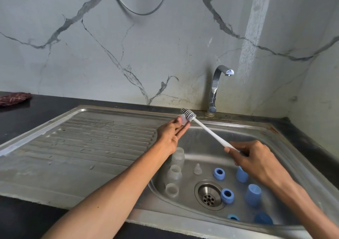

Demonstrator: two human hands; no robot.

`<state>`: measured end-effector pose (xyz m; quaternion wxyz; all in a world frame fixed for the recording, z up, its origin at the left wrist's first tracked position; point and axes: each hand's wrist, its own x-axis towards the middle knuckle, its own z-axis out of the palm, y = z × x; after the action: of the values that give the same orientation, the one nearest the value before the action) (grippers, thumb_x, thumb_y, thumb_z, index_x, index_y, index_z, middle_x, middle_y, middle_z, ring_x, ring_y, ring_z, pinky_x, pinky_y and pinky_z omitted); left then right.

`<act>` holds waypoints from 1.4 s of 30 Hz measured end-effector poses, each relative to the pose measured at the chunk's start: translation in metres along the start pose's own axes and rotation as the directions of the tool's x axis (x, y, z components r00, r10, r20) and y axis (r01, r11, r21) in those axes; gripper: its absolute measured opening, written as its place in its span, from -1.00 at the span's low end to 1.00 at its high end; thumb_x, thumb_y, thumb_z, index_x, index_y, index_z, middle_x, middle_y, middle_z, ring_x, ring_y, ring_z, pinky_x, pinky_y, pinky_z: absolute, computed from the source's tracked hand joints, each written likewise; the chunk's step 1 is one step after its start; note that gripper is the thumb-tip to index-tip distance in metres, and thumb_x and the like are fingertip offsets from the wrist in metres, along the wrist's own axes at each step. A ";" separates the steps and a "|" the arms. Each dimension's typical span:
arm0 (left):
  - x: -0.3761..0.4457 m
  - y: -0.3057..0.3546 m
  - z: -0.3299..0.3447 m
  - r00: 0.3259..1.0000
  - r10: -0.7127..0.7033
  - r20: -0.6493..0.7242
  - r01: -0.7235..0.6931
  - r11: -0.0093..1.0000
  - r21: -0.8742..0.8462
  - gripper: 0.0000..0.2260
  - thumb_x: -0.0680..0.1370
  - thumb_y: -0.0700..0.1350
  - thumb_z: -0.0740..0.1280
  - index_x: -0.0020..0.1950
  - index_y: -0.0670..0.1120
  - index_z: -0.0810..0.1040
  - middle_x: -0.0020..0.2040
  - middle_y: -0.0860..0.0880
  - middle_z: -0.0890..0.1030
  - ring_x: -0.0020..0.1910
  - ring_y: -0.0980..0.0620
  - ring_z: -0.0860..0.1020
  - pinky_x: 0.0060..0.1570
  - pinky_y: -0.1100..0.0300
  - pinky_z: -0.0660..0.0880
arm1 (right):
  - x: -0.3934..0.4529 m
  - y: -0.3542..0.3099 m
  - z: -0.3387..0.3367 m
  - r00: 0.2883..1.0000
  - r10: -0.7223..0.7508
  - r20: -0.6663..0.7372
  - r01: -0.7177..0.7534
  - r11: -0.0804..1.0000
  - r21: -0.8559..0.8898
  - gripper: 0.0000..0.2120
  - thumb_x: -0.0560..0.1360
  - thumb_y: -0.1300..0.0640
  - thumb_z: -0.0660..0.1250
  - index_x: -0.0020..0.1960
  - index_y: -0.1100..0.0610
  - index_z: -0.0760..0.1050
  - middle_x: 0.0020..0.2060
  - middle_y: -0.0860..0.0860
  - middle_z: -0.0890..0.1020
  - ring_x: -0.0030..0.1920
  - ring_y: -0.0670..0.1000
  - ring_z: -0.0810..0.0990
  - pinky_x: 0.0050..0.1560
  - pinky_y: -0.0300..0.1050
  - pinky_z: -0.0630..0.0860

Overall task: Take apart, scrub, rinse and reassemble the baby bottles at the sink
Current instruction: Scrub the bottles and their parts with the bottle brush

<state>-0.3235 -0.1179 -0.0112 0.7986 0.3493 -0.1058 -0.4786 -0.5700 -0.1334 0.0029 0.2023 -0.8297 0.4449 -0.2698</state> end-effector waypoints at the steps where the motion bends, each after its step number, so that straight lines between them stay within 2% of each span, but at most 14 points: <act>1: 0.002 0.003 -0.001 0.999 0.018 -0.038 -0.019 1.000 -0.021 -0.88 0.56 -0.43 0.29 -0.08 -0.30 0.60 -0.18 -0.19 0.67 -0.18 -0.11 0.67 -0.15 0.08 0.66 | 0.000 0.000 0.000 1.000 -0.003 0.011 0.003 1.000 0.004 -0.69 0.54 -0.15 0.34 0.24 -0.12 0.61 -0.41 -0.01 0.61 -0.50 -0.05 0.41 -0.43 -0.12 0.46; 4: 0.008 0.009 -0.008 0.992 0.050 -0.116 -0.059 0.995 -0.079 -0.88 0.56 -0.42 0.30 -0.08 -0.28 0.60 -0.24 -0.12 0.67 -0.23 0.00 0.67 -0.07 0.09 0.64 | -0.002 -0.002 0.001 0.999 -0.017 0.045 0.018 1.000 -0.014 -0.69 0.54 -0.16 0.34 0.25 -0.13 0.61 -0.39 -0.05 0.60 -0.51 -0.08 0.42 -0.45 -0.23 0.42; 6: 0.008 0.009 -0.010 0.991 0.067 -0.115 -0.074 0.996 -0.054 -0.86 0.56 -0.43 0.30 -0.12 -0.28 0.60 -0.25 -0.11 0.68 -0.26 0.01 0.68 0.00 0.07 0.62 | -0.002 -0.003 0.001 0.999 -0.019 0.050 0.021 0.999 -0.029 -0.68 0.55 -0.16 0.33 0.25 -0.12 0.61 -0.38 -0.05 0.61 -0.49 -0.08 0.44 -0.46 -0.26 0.40; 10: -0.002 -0.006 0.000 0.992 0.082 -0.094 -0.077 0.995 0.056 -0.85 0.52 -0.49 0.31 -0.19 -0.33 0.60 -0.27 -0.12 0.69 -0.36 -0.03 0.68 -0.18 0.12 0.66 | -0.003 -0.002 0.000 1.000 -0.010 0.015 0.010 0.999 -0.052 -0.68 0.56 -0.16 0.32 0.27 -0.13 0.60 -0.39 -0.03 0.60 -0.44 -0.04 0.47 -0.42 -0.26 0.39; 12: -0.006 -0.013 0.005 0.992 0.089 -0.089 -0.080 0.992 0.100 -0.88 0.51 -0.50 0.32 -0.15 -0.35 0.60 -0.34 -0.11 0.68 -0.38 -0.03 0.68 -0.20 0.11 0.65 | -0.003 -0.002 -0.001 1.000 -0.003 0.006 0.003 0.998 -0.056 -0.68 0.56 -0.15 0.32 0.28 -0.14 0.59 -0.38 -0.04 0.60 -0.44 -0.05 0.46 -0.42 -0.27 0.38; 17: -0.002 0.001 -0.001 0.972 0.102 -0.210 -0.101 0.995 0.017 -0.86 0.50 -0.50 0.33 -0.21 -0.33 0.58 -0.21 -0.18 0.66 -0.22 -0.06 0.66 -0.19 0.08 0.65 | -0.003 -0.003 -0.001 0.999 -0.013 0.043 0.014 0.999 -0.034 -0.68 0.55 -0.16 0.33 0.27 -0.13 0.60 -0.44 -0.09 0.54 -0.51 -0.10 0.40 -0.47 -0.31 0.37; 20: -0.001 0.005 -0.006 0.964 0.120 -0.236 -0.117 0.993 0.028 -0.87 0.49 -0.48 0.36 -0.22 -0.33 0.59 -0.21 -0.17 0.66 -0.30 -0.02 0.66 -0.16 0.03 0.64 | -0.003 -0.005 0.003 0.998 -0.026 0.050 0.027 0.999 -0.018 -0.70 0.55 -0.13 0.35 0.24 -0.10 0.62 -0.54 -0.11 0.40 -0.57 -0.12 0.37 -0.52 -0.34 0.34; 23: -0.008 -0.010 0.000 0.980 0.090 -0.180 -0.074 0.993 0.096 -0.81 0.50 -0.53 0.31 -0.26 -0.32 0.58 -0.26 -0.16 0.65 -0.28 -0.08 0.66 -0.22 0.10 0.66 | -0.003 -0.002 0.002 0.999 -0.015 0.032 0.016 0.999 -0.035 -0.68 0.55 -0.15 0.34 0.26 -0.11 0.61 -0.48 -0.10 0.52 -0.53 -0.11 0.41 -0.51 -0.32 0.34; 26: -0.015 -0.024 0.012 0.993 0.058 -0.107 -0.042 0.988 0.146 -0.82 0.52 -0.51 0.30 -0.21 -0.31 0.59 -0.22 -0.15 0.66 -0.36 -0.03 0.67 -0.27 0.18 0.66 | 0.000 0.002 0.000 1.000 0.005 0.011 -0.005 1.000 -0.018 -0.68 0.55 -0.16 0.33 0.27 -0.11 0.60 -0.37 -0.04 0.62 -0.45 -0.07 0.48 -0.44 -0.29 0.41; 29: -0.015 -0.022 0.014 0.989 0.043 -0.143 -0.032 0.996 0.084 -0.82 0.52 -0.51 0.28 -0.21 -0.33 0.58 -0.21 -0.16 0.67 -0.34 -0.05 0.67 -0.24 0.16 0.66 | 0.002 0.003 0.000 1.000 -0.003 0.017 0.002 1.000 0.018 -0.68 0.55 -0.14 0.34 0.26 -0.09 0.61 -0.37 -0.04 0.60 -0.48 -0.08 0.44 -0.44 -0.27 0.41; 33: -0.008 -0.005 0.005 0.976 0.070 -0.207 -0.068 0.998 0.017 -0.83 0.51 -0.49 0.31 -0.24 -0.33 0.58 -0.28 -0.17 0.67 -0.33 -0.02 0.67 -0.15 0.09 0.66 | 0.001 0.001 0.002 0.998 -0.019 0.063 0.016 0.999 0.042 -0.69 0.55 -0.16 0.33 0.24 -0.09 0.62 -0.40 -0.05 0.58 -0.52 -0.12 0.40 -0.43 -0.23 0.43; 36: 0.000 0.007 -0.006 0.949 0.089 -0.304 -0.121 0.989 -0.086 -0.88 0.49 -0.49 0.36 -0.20 -0.33 0.55 -0.20 -0.20 0.65 -0.23 -0.05 0.66 -0.13 0.05 0.64 | 0.001 0.004 0.001 0.997 -0.005 0.083 0.002 1.000 0.028 -0.71 0.55 -0.16 0.34 0.20 -0.09 0.65 -0.42 -0.06 0.56 -0.51 -0.10 0.39 -0.44 -0.23 0.42; 40: 0.004 0.004 -0.008 0.965 0.118 -0.234 -0.119 0.993 0.014 -0.84 0.52 -0.47 0.34 -0.24 -0.30 0.56 -0.21 -0.14 0.68 -0.25 0.02 0.68 -0.05 0.05 0.63 | 0.002 0.007 0.004 0.996 0.008 0.087 -0.011 1.000 0.028 -0.74 0.54 -0.16 0.35 0.14 -0.10 0.67 -0.44 -0.12 0.53 -0.53 -0.10 0.39 -0.47 -0.28 0.39; 42: 0.002 -0.004 -0.005 0.973 0.097 -0.211 -0.095 0.995 0.022 -0.86 0.52 -0.48 0.33 -0.20 -0.31 0.58 -0.19 -0.16 0.66 -0.20 -0.03 0.66 -0.06 0.03 0.63 | 0.003 0.008 0.004 0.998 0.022 0.063 -0.024 0.999 0.024 -0.74 0.54 -0.15 0.35 0.15 -0.08 0.67 -0.43 -0.12 0.53 -0.53 -0.11 0.40 -0.49 -0.32 0.37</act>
<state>-0.3227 -0.1184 -0.0173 0.8254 0.3976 -0.0398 -0.3988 -0.5711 -0.1400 -0.0037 0.2296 -0.8299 0.4445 -0.2469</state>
